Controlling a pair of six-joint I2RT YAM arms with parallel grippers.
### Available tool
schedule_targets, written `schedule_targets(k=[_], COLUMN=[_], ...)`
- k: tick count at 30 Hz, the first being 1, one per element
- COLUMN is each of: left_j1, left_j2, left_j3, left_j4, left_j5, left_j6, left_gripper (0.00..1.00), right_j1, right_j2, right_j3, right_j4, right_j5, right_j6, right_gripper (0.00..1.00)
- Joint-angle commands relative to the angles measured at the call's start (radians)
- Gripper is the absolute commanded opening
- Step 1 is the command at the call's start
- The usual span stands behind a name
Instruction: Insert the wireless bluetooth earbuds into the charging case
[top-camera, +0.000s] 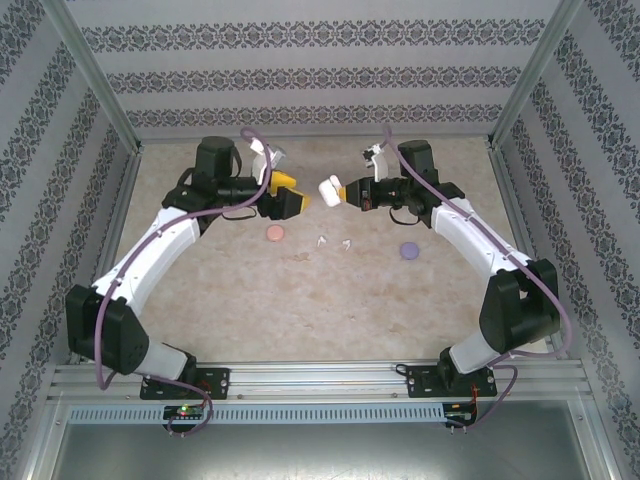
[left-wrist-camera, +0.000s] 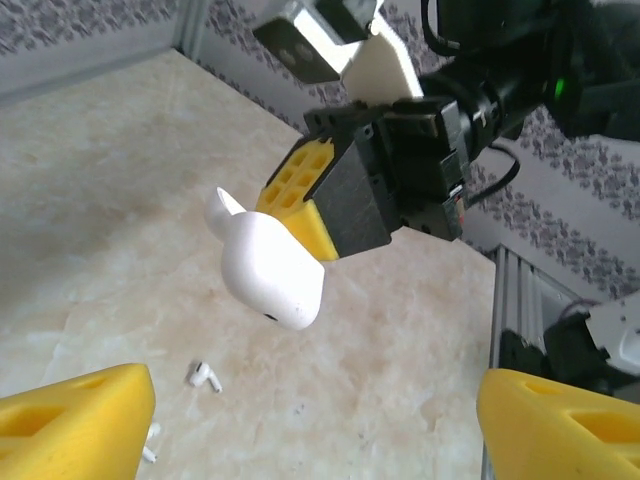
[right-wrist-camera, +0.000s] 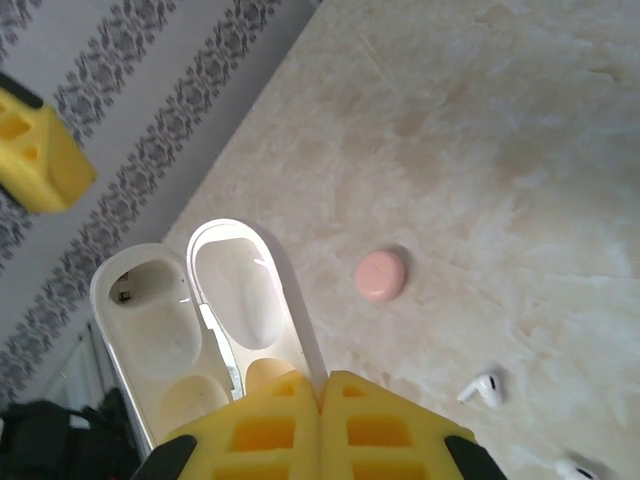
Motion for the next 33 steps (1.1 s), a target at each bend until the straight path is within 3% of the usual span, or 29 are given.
schedule_targets(k=[1,10,22,33], left_j1=[0.011,0.014,0.011,0.012], left_j2=[0.070,0.216,0.298,0.316], left_j3=[0.093,0.297,0.361,0.373], left_j4=[-0.300,-0.553,-0.592,-0.655], left_j5=[0.086,0.158,0.223,0.274], left_j6=[0.196,0.349,0.369,0.428], left_gripper=[0.82,0.77,0.72,0.59], right_j1=[0.014,0.030,0.112,0.139], right_j2=[0.003,0.009,0.050,0.077], right_j3=[0.053,0.095,0.156,0.186], right_j4=[-0.150,-0.235,-0.239,-0.238], right_j5=[0.016,-0.028,-0.022,-0.013], right_j6=[-0.190,-0.251,-0.241,-0.235], right_gripper=[0.00,0.00,0.00,0.00])
